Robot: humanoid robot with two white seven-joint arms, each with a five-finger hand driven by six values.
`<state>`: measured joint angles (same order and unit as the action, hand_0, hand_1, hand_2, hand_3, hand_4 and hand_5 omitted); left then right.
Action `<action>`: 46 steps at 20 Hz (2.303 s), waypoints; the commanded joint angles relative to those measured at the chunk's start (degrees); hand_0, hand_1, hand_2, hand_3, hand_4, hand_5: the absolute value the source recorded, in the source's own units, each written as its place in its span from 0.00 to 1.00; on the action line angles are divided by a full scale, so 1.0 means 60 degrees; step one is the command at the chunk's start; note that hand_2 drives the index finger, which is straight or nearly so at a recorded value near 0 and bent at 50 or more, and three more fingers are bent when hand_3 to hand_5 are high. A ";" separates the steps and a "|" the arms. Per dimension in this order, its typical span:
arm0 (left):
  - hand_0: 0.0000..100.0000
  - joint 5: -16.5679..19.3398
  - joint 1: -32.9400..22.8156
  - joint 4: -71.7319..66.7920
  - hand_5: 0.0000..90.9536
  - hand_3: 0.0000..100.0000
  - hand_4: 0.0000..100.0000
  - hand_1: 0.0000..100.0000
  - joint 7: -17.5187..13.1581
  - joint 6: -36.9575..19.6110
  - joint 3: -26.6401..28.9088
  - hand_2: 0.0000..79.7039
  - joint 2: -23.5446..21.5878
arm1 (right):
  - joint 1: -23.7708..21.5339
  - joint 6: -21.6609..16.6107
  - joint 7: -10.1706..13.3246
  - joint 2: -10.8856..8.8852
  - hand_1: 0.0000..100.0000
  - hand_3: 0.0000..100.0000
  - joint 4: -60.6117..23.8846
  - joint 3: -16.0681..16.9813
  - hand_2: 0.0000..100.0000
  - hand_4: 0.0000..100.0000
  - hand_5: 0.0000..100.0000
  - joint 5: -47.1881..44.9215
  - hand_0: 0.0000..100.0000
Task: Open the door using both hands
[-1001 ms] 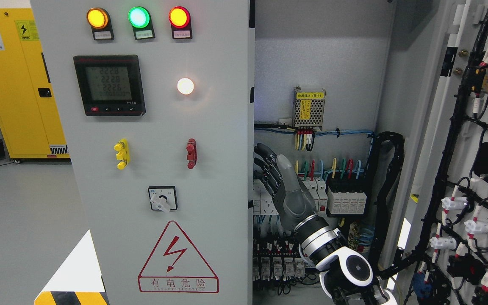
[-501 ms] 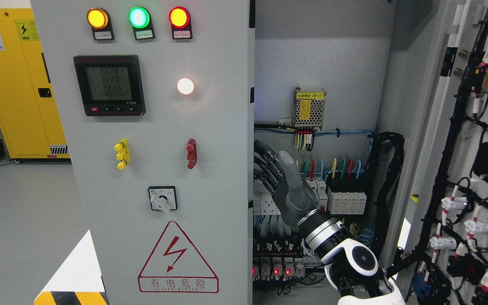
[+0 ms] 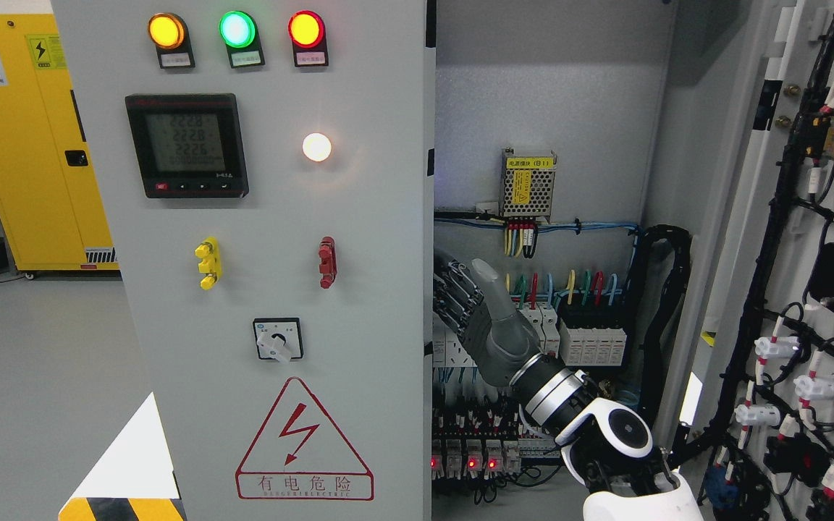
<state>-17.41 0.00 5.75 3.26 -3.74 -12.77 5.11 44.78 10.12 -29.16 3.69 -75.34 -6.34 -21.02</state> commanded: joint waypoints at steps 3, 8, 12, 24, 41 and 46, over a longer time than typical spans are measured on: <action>0.00 0.0001 -0.0205 0.0023 0.00 0.02 0.00 0.00 -0.0016 -0.0021 0.0048 0.00 0.0027 | 0.0197 0.0173 -0.0631 0.0000 0.03 0.00 0.0355 0.0324 0.00 0.00 0.00 -0.0012 0.22; 0.00 0.0001 -0.0205 0.0023 0.00 0.02 0.00 0.00 -0.0030 -0.0036 0.0033 0.00 0.0027 | 0.0299 0.0173 -0.0676 0.0000 0.03 0.00 0.0545 0.0339 0.00 0.00 0.00 -0.0027 0.22; 0.00 0.0001 -0.0205 0.0023 0.00 0.02 0.00 0.00 -0.0030 -0.0050 0.0033 0.00 0.0027 | 0.0344 0.0611 -0.0676 0.0000 0.03 0.00 0.0575 0.0324 0.00 0.00 0.00 -0.0962 0.22; 0.00 -0.0014 -0.0205 -0.0006 0.00 0.01 0.00 0.00 -0.0030 -0.0065 0.0077 0.00 0.0086 | 0.0505 0.0818 -0.1349 -0.0015 0.03 0.00 0.0677 0.0368 0.00 0.00 0.00 -0.1096 0.22; 0.00 -0.0043 -0.0205 -0.0006 0.00 0.02 0.00 0.00 -0.0030 -0.0065 0.0077 0.00 0.0086 | 0.0548 0.0965 -0.1921 -0.0015 0.01 0.00 0.0663 0.0398 0.00 0.00 0.00 -0.1067 0.22; 0.00 -0.0043 -0.0205 -0.0006 0.00 0.02 0.00 0.00 -0.0030 -0.0065 0.0062 0.00 0.0086 | 0.0578 0.0935 -0.1936 -0.0015 0.01 0.00 0.0633 0.0398 0.00 0.00 0.00 -0.1096 0.22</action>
<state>-17.66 0.00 5.72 3.04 -4.14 -12.35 5.60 48.07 15.91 -40.93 3.63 -71.50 -4.08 -27.49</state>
